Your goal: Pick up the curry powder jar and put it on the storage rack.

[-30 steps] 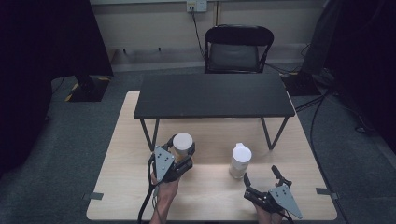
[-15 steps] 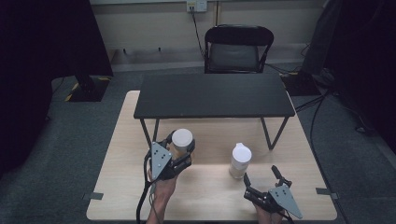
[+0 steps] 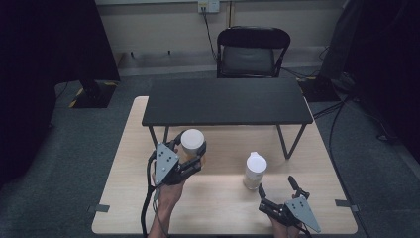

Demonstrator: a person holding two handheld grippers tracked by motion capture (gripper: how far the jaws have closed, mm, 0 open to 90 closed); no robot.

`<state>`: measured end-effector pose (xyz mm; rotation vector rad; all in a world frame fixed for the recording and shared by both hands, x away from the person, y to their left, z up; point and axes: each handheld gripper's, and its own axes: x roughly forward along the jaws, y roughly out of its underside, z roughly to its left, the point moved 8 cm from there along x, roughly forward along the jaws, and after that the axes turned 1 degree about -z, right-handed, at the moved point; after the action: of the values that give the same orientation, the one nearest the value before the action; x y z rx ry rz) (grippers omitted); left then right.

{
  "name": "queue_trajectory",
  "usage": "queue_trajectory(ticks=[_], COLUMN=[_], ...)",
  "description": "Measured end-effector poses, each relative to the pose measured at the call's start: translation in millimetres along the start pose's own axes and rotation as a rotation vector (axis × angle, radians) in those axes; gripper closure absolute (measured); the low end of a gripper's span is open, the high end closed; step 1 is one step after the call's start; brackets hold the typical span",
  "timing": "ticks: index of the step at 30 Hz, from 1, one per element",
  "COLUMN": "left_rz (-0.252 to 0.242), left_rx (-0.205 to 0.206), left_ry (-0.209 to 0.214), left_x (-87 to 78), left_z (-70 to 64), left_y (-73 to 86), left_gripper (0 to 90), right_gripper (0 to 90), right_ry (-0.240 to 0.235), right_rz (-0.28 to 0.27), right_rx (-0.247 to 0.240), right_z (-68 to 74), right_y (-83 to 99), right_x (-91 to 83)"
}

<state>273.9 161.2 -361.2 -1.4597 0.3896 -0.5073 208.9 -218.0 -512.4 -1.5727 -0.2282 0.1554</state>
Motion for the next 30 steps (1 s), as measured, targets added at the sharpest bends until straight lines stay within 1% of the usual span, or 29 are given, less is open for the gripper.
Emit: queue_trajectory(ticks=[2,5,10,12,14,16,20,23,25,26,27,30], left_rz=[-0.003,-0.005,-0.008,-0.008,-0.007,-0.009,-0.009,-0.001,0.004,0.007,0.010,0.010], left_rx=[-0.010,0.004,0.000,-0.010,-0.022,-0.022,-0.037,-0.036,-0.041,-0.051,-0.059,-0.064], left_ry=[0.007,0.002,0.002,0.000,-0.009,-0.019,-0.033,-0.043,-0.061,-0.075,-0.081,-0.106], left_x=[0.5,1.1,2.5,4.0,6.4,8.7,12.9,17.6,22.1,24.2,25.9,30.2], left_z=[2.2,2.3,5.7,7.4,8.5,9.1,12.9,14.9,14.5,13.6,13.3,11.0], left_y=[-3.5,-8.2,-17.1,-21.7,-26.9,-31.4,-40.5,-47.4,-51.4,-53.2,-55.1,-60.5], left_gripper=[34.0,34.0,34.1,34.0,34.0,34.0,34.1,34.0,34.1,34.1,34.1,34.1], right_gripper=[0.1,0.1,0.1,0.1,0.1,0.0,0.1,0.1,0.1,0.1,0.1,0.1], right_ry=[0.000,0.000,0.000,0.000,0.000,0.000,0.000,0.000,0.000,-0.001,0.000,0.000], right_rz=[0.000,0.000,0.000,0.000,0.000,0.000,-0.001,0.000,0.000,0.000,0.000,-0.001], right_rx=[0.000,0.000,0.000,0.000,0.000,0.000,0.000,0.000,0.000,-0.001,0.000,-0.001], right_z=[0.0,0.0,0.0,0.0,0.0,0.0,0.0,0.0,0.0,-0.1,0.0,0.0], right_y=[0.0,0.0,0.0,0.0,0.0,0.0,0.1,0.0,0.0,0.0,0.0,0.1], right_x=[0.0,0.0,0.0,0.0,0.0,0.0,0.0,0.0,0.0,0.0,0.0,0.0])
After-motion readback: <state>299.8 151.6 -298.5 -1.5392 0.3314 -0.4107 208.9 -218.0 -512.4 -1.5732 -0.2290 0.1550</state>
